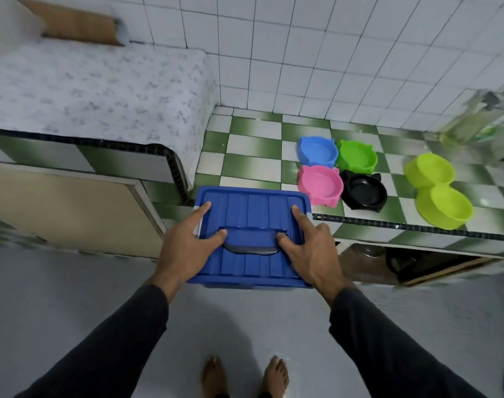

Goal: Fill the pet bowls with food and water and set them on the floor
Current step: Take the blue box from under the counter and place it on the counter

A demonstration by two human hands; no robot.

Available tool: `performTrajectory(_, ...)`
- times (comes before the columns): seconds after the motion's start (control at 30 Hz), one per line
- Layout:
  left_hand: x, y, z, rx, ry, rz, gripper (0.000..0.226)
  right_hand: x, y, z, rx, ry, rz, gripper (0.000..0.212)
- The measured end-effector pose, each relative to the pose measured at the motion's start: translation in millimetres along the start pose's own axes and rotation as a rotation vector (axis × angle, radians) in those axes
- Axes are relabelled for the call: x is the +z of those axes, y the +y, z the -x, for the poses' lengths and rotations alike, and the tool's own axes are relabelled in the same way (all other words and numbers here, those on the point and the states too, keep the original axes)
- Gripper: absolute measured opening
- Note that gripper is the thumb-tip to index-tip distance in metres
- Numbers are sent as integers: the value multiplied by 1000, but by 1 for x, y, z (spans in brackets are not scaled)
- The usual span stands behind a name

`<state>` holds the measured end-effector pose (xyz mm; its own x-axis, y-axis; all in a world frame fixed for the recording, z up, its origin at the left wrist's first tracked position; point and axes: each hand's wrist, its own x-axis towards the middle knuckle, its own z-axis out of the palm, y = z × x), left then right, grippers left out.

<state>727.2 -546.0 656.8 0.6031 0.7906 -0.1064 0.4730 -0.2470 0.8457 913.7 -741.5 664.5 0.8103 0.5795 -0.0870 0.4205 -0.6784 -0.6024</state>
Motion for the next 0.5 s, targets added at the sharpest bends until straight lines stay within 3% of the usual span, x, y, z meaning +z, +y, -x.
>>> performTrajectory(0.5,-40,56,-62,115,-9,-36,79,-39,-57,-46,-69,125,28,79)
